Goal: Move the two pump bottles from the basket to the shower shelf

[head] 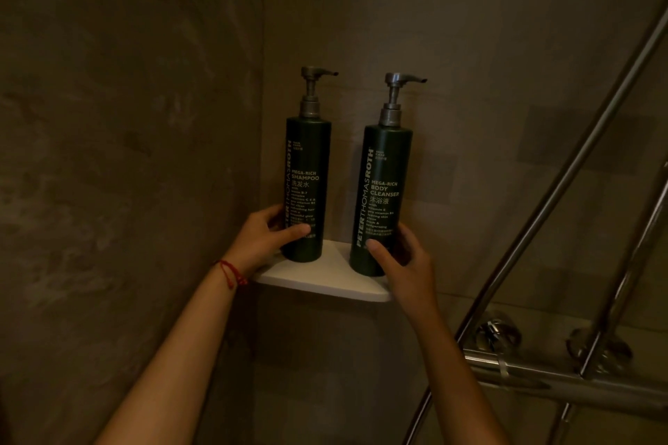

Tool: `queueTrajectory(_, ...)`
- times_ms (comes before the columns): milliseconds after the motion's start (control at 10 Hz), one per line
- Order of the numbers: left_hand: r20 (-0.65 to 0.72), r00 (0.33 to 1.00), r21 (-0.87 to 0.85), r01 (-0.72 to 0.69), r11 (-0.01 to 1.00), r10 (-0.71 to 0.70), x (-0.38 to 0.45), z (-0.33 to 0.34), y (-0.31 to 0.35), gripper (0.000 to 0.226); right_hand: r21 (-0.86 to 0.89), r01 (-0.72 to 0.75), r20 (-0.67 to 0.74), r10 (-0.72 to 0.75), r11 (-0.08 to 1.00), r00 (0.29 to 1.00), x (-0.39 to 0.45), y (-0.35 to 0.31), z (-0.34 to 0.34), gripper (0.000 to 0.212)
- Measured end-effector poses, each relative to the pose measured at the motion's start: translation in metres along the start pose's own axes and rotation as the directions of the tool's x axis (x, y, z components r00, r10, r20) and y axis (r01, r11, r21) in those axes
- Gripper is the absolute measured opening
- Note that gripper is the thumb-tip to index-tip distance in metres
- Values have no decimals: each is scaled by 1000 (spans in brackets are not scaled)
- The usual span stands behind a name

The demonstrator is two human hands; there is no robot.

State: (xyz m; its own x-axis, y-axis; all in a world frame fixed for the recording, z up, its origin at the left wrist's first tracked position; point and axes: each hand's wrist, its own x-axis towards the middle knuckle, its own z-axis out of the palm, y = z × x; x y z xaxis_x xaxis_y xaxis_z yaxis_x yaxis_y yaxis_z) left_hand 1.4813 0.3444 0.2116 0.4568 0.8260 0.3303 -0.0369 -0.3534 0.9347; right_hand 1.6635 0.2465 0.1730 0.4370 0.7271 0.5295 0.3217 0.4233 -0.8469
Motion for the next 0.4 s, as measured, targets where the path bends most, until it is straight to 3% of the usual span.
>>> queueTrajectory(200, -41, 998, 46, -44, 998, 46, -4, 3, 0, 57, -19, -9, 18, 9, 1000, 1000, -3, -6, -1, 56)
queueTrajectory(300, -158, 985, 54, -64, 997, 72, -7, 5, -7, 65, -20, -22, 28, 22, 1000, 999, -7, -9, -3, 59)
queueTrajectory(400, -320, 939, 169, -71, 983, 123, -20, 12, -13, 62, -70, 6, -11, -7, 998, 1000, -17, -14, -6, 61)
